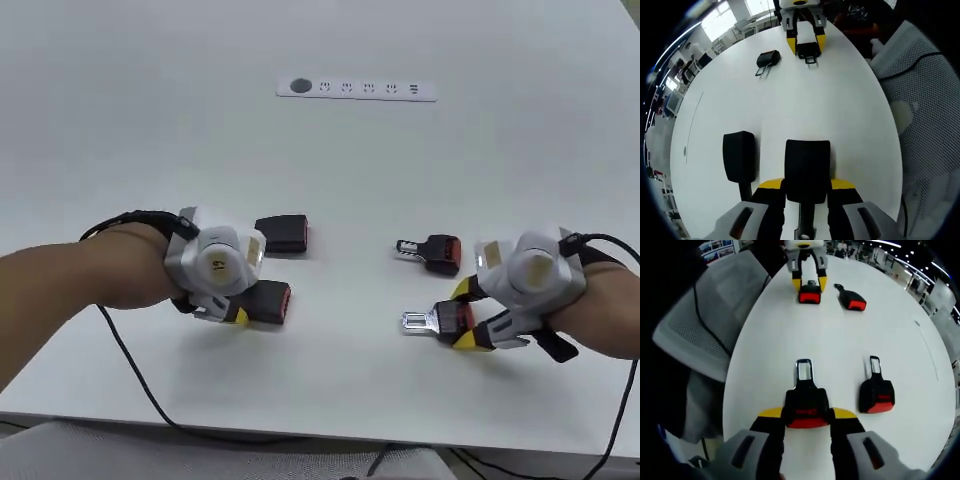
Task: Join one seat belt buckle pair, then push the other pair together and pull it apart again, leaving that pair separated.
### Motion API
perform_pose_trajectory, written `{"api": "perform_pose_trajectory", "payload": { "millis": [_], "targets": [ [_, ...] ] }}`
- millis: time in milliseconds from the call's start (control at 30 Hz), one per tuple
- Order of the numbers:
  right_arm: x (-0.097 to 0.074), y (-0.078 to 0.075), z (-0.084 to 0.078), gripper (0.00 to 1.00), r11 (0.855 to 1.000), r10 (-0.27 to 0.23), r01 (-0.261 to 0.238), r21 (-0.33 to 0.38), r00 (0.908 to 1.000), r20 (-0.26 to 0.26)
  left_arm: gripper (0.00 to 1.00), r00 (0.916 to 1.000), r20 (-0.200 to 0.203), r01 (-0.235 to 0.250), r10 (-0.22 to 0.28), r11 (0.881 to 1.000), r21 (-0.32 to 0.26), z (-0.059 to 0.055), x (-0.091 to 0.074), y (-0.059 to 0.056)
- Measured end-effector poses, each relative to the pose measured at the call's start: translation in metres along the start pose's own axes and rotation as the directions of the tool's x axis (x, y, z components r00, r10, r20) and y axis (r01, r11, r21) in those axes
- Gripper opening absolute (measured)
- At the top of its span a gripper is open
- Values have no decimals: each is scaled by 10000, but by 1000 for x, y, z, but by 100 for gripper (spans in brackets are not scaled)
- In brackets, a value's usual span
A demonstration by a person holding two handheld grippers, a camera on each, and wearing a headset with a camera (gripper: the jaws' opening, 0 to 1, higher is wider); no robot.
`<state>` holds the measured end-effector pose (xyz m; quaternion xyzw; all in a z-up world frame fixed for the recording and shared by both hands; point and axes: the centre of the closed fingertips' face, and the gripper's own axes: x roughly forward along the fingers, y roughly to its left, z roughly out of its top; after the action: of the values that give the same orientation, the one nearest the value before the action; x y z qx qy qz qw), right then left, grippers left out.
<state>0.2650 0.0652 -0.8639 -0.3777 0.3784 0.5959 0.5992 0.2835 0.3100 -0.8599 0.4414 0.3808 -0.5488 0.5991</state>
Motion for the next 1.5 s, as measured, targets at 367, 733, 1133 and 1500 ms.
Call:
{"api": "perform_pose_trajectory", "payload": {
  "millis": [367,733,1133,1500],
  "targets": [
    [1,-1,1,36,9978,-384,381,534,9993,45,33,9999,-16,-123,123,9995,-294,0,0,-2],
    [15,0,31,36,9960,-651,634,628,9975,263,33,9999,-36,-170,169,9986,-498,0,0,-3],
    [33,-3,71,36,9934,-882,825,799,9936,704,33,9996,180,-195,208,9975,-685,0,1,-2],
    [49,-9,105,36,9929,-898,829,856,9927,807,33,9999,113,-108,115,9983,-569,0,1,-3]
  ]
}}
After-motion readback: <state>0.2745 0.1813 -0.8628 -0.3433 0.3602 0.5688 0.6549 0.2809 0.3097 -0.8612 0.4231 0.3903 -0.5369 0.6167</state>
